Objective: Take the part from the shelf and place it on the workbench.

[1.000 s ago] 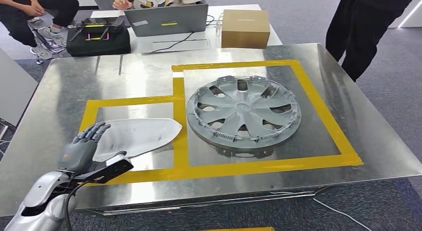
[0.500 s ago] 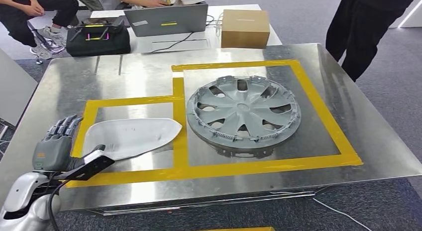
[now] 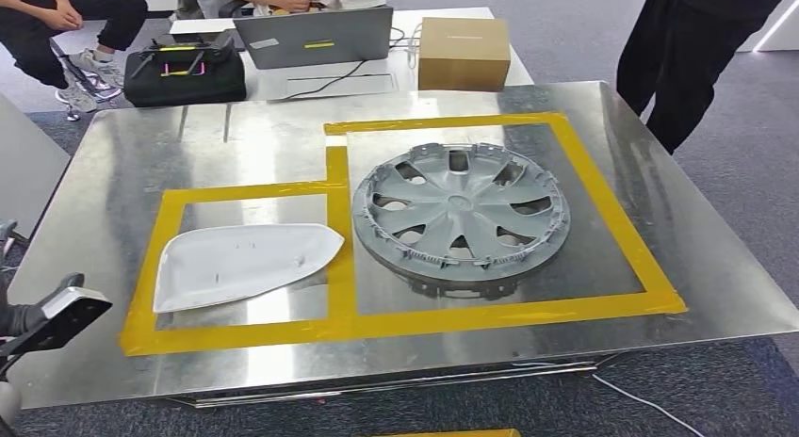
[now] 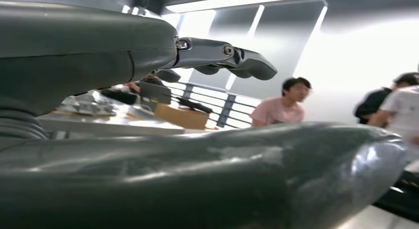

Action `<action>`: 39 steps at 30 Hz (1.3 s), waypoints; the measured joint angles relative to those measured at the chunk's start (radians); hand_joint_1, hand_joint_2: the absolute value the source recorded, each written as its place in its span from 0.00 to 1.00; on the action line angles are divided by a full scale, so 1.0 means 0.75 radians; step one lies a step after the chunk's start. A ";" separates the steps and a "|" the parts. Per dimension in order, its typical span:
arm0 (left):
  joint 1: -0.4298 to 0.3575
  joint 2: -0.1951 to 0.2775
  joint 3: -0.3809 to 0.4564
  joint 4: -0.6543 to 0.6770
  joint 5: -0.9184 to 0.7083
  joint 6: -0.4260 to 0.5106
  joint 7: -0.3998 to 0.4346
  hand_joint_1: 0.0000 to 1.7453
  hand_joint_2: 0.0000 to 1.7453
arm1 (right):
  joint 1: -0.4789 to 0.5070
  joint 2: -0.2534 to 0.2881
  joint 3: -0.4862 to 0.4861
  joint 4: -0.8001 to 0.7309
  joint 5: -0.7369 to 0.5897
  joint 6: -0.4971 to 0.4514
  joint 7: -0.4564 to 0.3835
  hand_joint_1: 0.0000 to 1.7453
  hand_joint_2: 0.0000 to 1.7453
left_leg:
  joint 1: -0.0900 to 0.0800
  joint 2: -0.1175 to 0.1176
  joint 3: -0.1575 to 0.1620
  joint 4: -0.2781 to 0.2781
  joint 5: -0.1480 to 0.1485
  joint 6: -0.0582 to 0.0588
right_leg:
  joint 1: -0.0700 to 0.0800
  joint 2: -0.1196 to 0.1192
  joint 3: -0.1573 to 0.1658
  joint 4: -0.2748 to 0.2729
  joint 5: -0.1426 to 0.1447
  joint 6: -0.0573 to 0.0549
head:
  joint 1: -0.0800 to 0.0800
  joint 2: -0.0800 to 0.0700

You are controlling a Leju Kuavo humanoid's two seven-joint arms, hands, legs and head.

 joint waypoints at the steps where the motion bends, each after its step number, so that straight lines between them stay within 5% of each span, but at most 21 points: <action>1: 0.011 0.002 0.038 -0.007 0.009 0.004 -0.014 0.00 0.00 | 0.000 0.000 -0.001 0.000 0.001 -0.002 0.000 0.00 0.00 | 0.000 0.000 0.000 0.000 0.000 0.000 | 0.000 0.000 0.000 0.000 0.000 0.000 | 0.000 0.000; 7: 0.050 0.003 0.204 -0.035 0.031 0.013 -0.053 0.00 0.00 | -0.001 0.000 -0.006 0.000 0.003 -0.007 0.000 0.00 0.00 | 0.000 0.000 0.000 0.000 -0.001 -0.001 | 0.000 -0.001 0.000 0.000 -0.002 -0.001 | 0.000 0.000; 26: 0.061 0.002 0.409 -0.053 0.056 0.051 -0.118 0.00 0.00 | -0.002 0.000 -0.012 0.000 -0.013 -0.012 0.001 0.00 0.00 | 0.001 0.000 0.000 0.000 -0.002 -0.002 | 0.001 0.000 0.001 0.000 -0.002 -0.002 | 0.000 0.000; 31: 0.056 -0.015 0.684 -0.052 0.068 -0.069 -0.287 0.00 0.00 | 0.002 0.000 -0.027 0.000 -0.034 -0.014 0.008 0.00 0.00 | 0.001 0.000 0.000 -0.001 -0.003 -0.004 | 0.001 0.001 0.000 0.000 -0.004 -0.002 | 0.000 0.000; 39: -0.055 -0.136 1.222 -0.046 0.046 -0.282 -0.510 0.00 0.00 | -0.004 0.001 -0.057 0.000 -0.081 -0.018 -0.063 0.00 0.00 | 0.001 0.000 0.001 -0.001 -0.005 -0.004 | 0.001 0.000 0.001 0.000 -0.006 -0.002 | 0.000 0.000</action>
